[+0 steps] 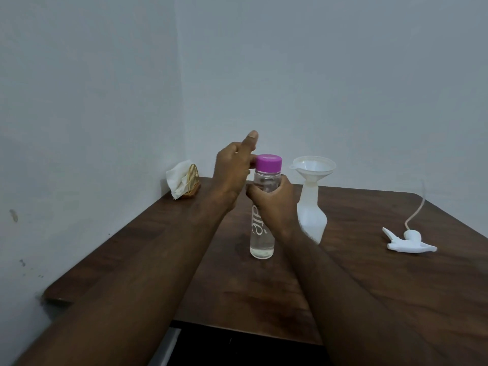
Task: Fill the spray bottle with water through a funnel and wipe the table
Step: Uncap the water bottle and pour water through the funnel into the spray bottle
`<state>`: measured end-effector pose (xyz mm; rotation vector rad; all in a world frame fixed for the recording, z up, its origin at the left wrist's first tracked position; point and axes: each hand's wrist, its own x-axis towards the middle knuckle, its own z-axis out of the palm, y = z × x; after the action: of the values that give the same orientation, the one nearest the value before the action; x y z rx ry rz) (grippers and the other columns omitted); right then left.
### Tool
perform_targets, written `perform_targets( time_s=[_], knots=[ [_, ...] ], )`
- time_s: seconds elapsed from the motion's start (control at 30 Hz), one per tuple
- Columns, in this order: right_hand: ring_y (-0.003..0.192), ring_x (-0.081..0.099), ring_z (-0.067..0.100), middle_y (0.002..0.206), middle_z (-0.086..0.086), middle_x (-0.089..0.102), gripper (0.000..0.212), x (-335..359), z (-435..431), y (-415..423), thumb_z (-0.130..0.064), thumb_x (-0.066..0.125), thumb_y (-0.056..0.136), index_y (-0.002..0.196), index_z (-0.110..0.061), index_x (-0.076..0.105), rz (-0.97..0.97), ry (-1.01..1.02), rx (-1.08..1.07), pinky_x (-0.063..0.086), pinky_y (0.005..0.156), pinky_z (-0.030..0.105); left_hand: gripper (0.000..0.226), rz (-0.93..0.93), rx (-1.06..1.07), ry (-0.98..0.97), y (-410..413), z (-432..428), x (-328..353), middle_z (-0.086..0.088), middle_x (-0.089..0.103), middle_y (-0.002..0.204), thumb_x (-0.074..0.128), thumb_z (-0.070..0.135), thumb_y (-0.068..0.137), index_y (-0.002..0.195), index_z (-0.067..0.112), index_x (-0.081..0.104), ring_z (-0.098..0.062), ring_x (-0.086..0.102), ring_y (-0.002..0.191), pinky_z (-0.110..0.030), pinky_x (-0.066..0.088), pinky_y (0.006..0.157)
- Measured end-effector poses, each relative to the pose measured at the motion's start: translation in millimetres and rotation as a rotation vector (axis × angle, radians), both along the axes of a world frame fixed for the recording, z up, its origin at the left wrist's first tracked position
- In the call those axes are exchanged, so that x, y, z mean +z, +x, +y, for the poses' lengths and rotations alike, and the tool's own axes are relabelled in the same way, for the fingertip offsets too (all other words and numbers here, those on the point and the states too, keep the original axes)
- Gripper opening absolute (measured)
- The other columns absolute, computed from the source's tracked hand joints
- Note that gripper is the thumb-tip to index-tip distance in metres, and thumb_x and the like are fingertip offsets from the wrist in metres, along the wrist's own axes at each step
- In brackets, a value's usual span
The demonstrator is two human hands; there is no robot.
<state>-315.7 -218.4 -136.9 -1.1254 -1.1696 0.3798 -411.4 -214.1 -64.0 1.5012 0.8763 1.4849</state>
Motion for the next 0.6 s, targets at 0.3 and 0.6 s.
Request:
perform_targets(
  time_s=[0.3,0.6],
  knots=[
    [0.077,0.071,0.015,0.086,0.0,0.07,0.053,-1.5,1.4,0.6,-0.044,0.071,0.06,0.104,-0.017,0.058,0.01,0.02,0.018,0.062,0.073,0.036,0.029,0.062,-0.174,-0.005,-2.6,0.8,1.4,-0.005,0.068,0.116,0.053,0.05,0.092,0.109,0.027,0.059,-0.018,0.062,0.108,-0.039,0.048,0.091],
    [0.074,0.07,0.018,0.084,0.003,0.068,0.044,-2.9,2.6,1.9,-0.032,0.073,0.066,0.103,-0.013,0.057,-0.004,0.022,0.011,0.062,0.072,0.041,0.023,-0.015,-0.034,0.02,-4.3,4.3,-3.1,-0.007,0.068,0.101,0.054,0.037,0.094,0.105,0.018,0.059,-0.016,0.064,0.094,-0.036,0.05,0.085]
  ],
)
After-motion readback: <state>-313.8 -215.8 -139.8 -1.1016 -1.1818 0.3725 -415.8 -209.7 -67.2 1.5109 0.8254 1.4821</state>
